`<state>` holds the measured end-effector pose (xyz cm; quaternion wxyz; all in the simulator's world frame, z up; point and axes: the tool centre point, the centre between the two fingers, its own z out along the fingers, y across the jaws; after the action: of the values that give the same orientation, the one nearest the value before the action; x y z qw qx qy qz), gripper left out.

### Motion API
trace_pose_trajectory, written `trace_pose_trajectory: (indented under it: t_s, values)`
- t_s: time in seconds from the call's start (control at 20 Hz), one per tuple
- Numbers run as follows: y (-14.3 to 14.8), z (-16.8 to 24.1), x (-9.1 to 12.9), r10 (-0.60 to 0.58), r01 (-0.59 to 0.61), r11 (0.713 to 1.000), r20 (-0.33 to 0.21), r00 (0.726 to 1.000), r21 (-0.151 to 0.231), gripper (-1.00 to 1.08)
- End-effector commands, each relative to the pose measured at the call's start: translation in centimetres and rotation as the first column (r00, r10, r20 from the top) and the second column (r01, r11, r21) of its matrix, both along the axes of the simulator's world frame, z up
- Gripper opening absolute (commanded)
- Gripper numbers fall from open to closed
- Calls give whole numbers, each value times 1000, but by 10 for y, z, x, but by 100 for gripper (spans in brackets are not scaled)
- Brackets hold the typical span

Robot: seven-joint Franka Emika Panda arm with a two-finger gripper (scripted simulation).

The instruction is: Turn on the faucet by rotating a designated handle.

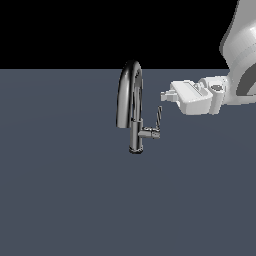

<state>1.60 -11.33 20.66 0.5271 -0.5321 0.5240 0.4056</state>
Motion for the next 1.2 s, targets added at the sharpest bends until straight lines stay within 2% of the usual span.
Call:
trace_pose_trajectory:
  t_s: [0.0,0.2,0.45,0.8,1.15]
  values:
    - [0,-15,1,-43,45,998,-33,999,44,-100]
    - [2,-32,1,-89,96,991,-74,993,92,-100]
    - [4,-43,1,-119,131,984,-102,988,123,-100]
    - [5,-45,1,-122,136,983,-106,987,127,-100]
    - [10,-43,-20,-122,136,983,-106,987,127,-100]
